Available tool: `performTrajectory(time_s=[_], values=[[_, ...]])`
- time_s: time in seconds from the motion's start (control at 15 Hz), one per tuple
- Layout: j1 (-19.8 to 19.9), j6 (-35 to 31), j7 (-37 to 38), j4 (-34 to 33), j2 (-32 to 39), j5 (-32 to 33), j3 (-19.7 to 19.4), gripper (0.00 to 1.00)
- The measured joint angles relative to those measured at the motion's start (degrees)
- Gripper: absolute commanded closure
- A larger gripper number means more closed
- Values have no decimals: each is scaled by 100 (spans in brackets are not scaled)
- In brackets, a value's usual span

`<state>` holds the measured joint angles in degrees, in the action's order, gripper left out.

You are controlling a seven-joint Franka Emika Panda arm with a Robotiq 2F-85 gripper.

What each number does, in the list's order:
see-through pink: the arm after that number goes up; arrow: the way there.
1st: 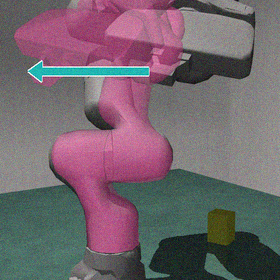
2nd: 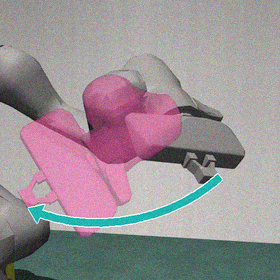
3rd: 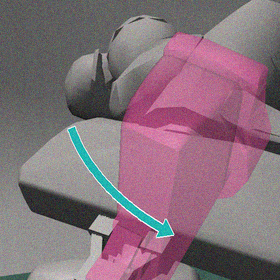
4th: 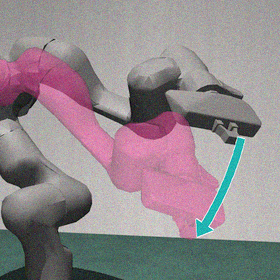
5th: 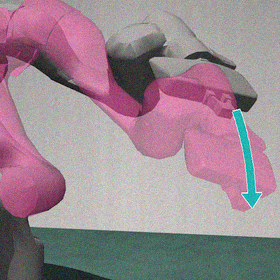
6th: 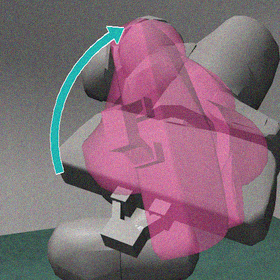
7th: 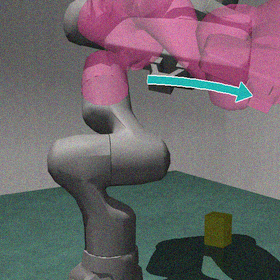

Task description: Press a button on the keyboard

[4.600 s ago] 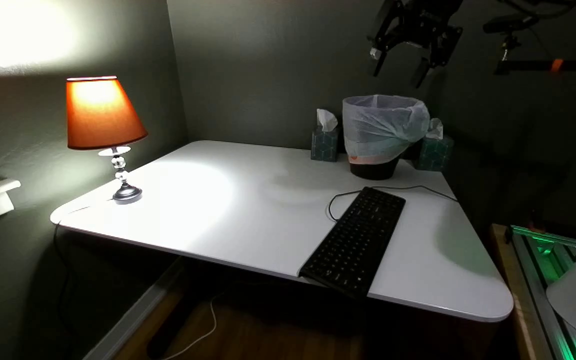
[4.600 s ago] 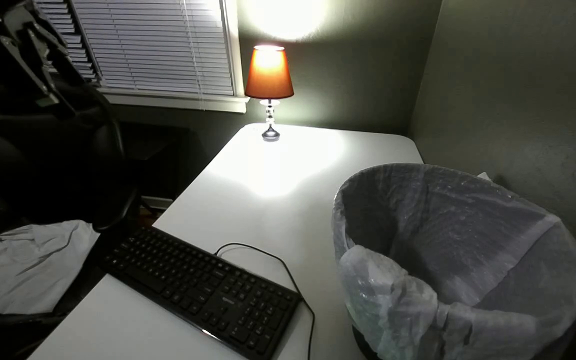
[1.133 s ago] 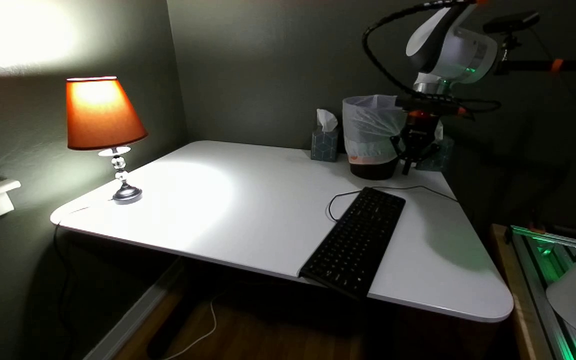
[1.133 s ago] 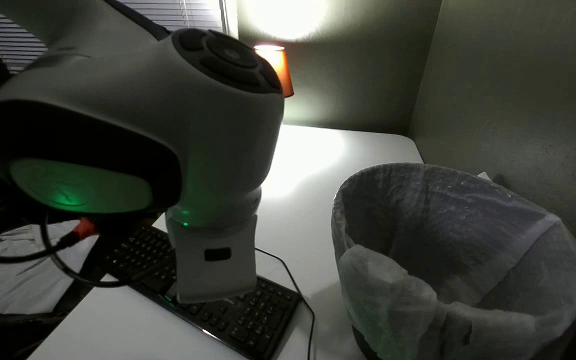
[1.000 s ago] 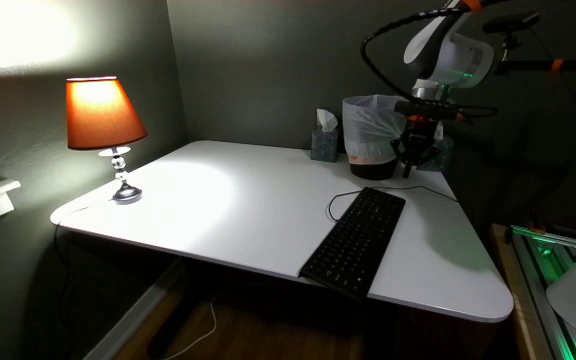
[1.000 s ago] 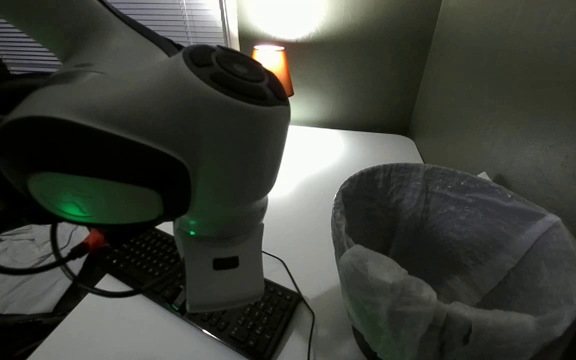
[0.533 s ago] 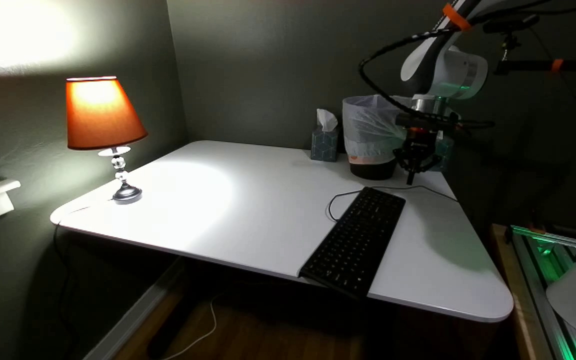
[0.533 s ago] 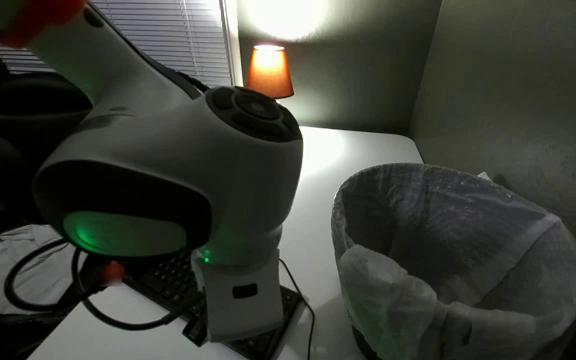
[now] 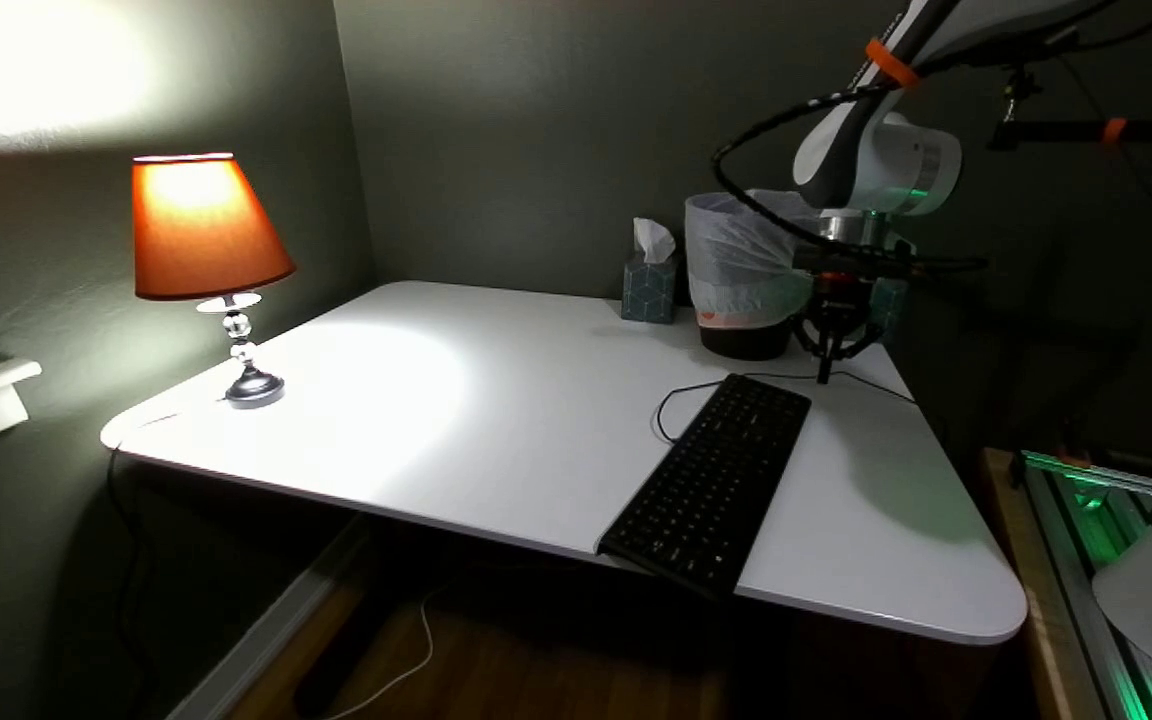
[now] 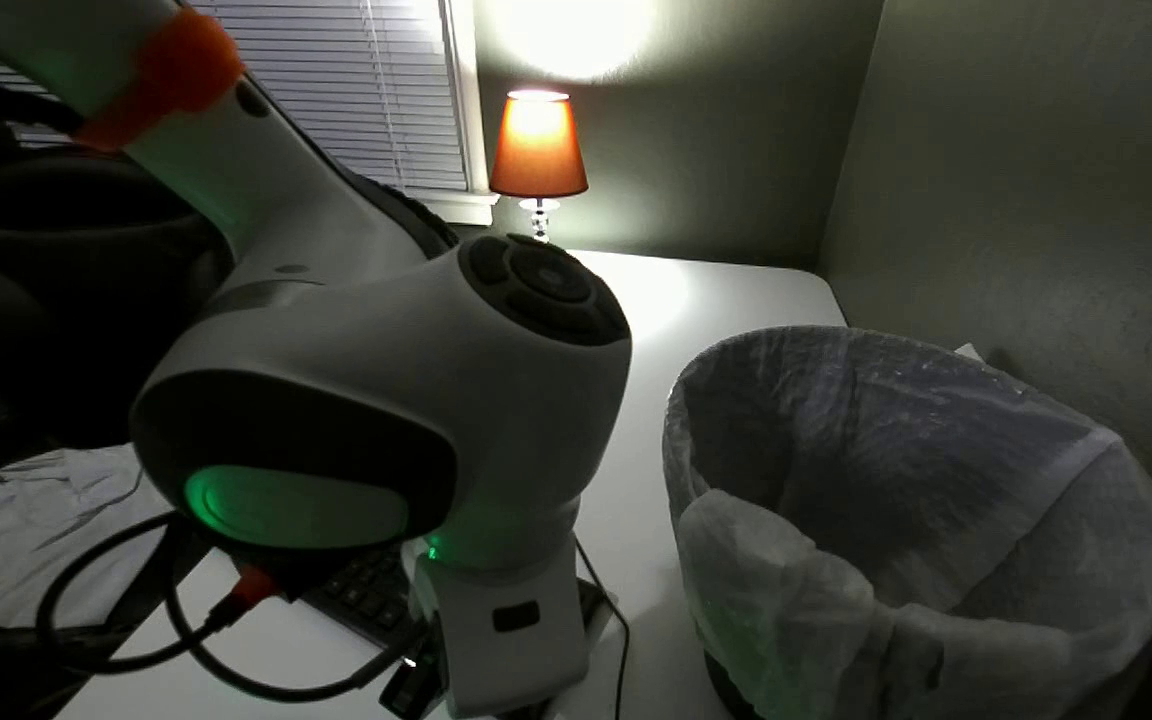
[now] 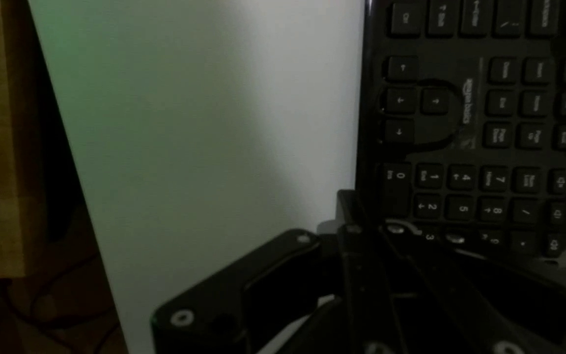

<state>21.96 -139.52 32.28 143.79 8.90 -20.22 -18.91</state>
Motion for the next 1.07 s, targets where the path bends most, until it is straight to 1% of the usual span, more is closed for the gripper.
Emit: performTrajectory(time_s=[0.73, 1.07], values=[[-1, 0, -603, -245, 499, -458, 16, 100], [-1, 0, -859, -344, 659, -704, 80, 100]])
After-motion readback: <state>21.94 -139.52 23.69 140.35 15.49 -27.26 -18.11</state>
